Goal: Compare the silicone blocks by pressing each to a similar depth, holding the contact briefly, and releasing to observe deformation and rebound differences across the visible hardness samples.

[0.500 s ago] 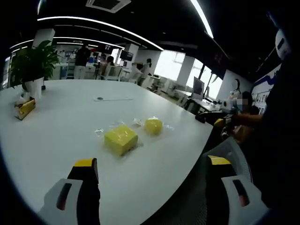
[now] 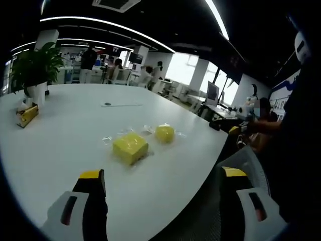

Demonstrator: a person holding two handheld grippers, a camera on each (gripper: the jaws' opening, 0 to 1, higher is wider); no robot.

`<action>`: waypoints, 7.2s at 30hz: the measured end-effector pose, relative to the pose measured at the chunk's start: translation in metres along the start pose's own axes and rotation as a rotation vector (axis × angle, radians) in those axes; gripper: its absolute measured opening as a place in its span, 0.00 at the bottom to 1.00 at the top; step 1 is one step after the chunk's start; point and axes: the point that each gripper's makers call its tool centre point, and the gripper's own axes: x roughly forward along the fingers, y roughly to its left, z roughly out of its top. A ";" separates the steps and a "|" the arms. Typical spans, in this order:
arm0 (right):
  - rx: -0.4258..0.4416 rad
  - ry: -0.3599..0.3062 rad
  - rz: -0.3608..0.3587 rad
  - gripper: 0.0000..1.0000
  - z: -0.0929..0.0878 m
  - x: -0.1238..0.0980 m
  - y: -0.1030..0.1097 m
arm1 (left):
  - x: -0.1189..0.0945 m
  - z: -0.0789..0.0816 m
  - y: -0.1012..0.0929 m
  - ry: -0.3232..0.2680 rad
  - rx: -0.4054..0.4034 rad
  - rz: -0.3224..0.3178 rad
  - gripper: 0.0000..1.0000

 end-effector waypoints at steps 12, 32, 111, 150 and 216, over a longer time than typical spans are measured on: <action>-0.006 0.001 0.012 0.87 0.000 0.003 0.003 | -0.002 -0.003 0.003 -0.008 -0.003 0.023 0.95; -0.025 -0.011 0.027 0.86 0.015 0.003 -0.001 | -0.006 0.002 -0.001 -0.028 -0.009 0.033 0.95; -0.019 0.038 0.019 0.80 0.002 -0.002 -0.007 | 0.056 0.047 0.077 -0.007 -0.118 0.113 0.84; -0.034 0.081 -0.044 0.72 0.002 -0.008 -0.022 | 0.136 0.020 0.153 0.085 -0.070 0.157 0.48; -0.119 0.097 -0.026 0.65 0.005 -0.008 -0.015 | 0.147 0.094 0.048 0.011 0.203 -0.057 0.00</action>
